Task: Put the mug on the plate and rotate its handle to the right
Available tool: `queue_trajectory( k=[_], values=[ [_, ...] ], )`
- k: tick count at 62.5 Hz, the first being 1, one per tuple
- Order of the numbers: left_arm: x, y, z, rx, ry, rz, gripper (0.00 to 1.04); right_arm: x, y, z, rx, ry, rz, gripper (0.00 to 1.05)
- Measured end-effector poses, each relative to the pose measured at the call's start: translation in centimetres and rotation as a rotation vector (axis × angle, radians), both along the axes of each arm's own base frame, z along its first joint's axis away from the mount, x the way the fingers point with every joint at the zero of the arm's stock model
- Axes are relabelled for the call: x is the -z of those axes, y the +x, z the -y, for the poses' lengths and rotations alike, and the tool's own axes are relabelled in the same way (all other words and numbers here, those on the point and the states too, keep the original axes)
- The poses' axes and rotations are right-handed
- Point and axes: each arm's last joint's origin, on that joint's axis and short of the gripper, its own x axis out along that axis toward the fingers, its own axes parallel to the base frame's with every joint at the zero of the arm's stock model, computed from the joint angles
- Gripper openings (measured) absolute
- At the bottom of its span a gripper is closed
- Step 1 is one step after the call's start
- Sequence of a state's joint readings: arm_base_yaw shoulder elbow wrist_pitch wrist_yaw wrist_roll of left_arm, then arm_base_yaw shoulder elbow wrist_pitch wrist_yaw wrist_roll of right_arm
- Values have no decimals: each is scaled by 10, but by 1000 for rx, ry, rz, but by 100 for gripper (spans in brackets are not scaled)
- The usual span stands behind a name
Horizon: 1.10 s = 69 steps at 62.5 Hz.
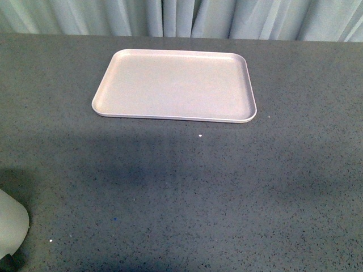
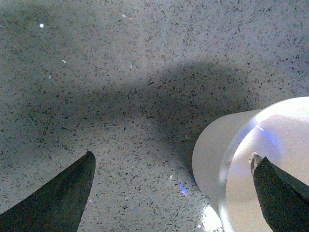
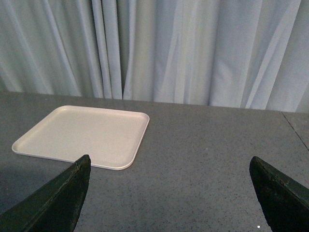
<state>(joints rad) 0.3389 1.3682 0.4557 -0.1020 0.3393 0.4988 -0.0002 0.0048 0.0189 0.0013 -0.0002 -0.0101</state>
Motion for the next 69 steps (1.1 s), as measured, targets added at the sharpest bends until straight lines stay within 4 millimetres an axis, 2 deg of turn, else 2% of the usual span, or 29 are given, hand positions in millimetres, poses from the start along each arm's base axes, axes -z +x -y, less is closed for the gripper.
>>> queue_trajectory(
  k=[9, 12, 17, 48, 59, 69],
  values=[
    [6, 2, 0, 9, 13, -17, 95, 0, 0, 0, 0, 0, 0, 95],
    [7, 3, 1, 13, 23, -18, 90, 0, 0, 0, 0, 0, 0, 95],
    [7, 5, 5, 30, 27, -16, 76, 0, 0, 0, 0, 0, 0, 95],
    [5, 4, 25, 80, 14, -54, 3, 0, 0, 0, 0, 0, 0, 96],
    [-6, 6, 32, 97, 12, -64, 2, 0, 0, 0, 0, 0, 0, 96],
    [-29, 24, 43, 93, -4, -36, 2, 0, 0, 0, 0, 0, 0, 96]
  ],
)
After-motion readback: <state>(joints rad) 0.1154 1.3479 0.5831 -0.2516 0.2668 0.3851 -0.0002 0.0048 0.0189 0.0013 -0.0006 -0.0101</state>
